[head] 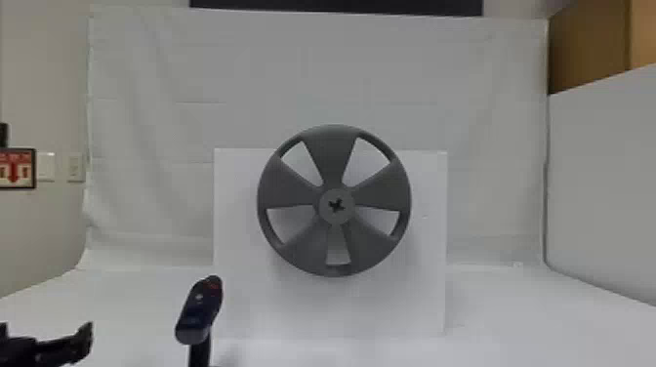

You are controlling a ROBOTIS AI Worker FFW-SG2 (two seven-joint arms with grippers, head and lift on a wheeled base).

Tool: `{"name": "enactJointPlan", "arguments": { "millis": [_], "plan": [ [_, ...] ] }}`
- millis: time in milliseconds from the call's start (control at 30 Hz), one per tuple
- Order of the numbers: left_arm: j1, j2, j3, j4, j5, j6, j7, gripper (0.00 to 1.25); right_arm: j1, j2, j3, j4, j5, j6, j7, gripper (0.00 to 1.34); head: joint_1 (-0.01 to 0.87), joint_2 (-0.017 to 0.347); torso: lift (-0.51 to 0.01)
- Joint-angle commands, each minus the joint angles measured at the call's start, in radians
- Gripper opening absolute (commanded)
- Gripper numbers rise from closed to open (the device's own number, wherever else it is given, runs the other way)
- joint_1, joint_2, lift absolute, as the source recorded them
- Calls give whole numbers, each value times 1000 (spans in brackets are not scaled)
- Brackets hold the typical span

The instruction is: Grasp the drill and bring into the middle of wheel

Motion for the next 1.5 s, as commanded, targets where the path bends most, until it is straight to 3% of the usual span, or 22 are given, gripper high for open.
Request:
{"name": "enactJointPlan", "arguments": {
  "millis": [0,1233,1467],
  "plan": [
    [-2,-1,1,0,0,0,0,1192,0,0,0,0,0,-1,0,1057,0,0,-406],
    [-6,-1,1,0,-5,-1,0,1192,-1,12,-5,0,13,-1,0,1057,0,0,-406],
    [0,-1,1,0,-8,-57,0,1192,-4,32,-11,0,17,-30,0,1058,0,0,-406]
  ]
}}
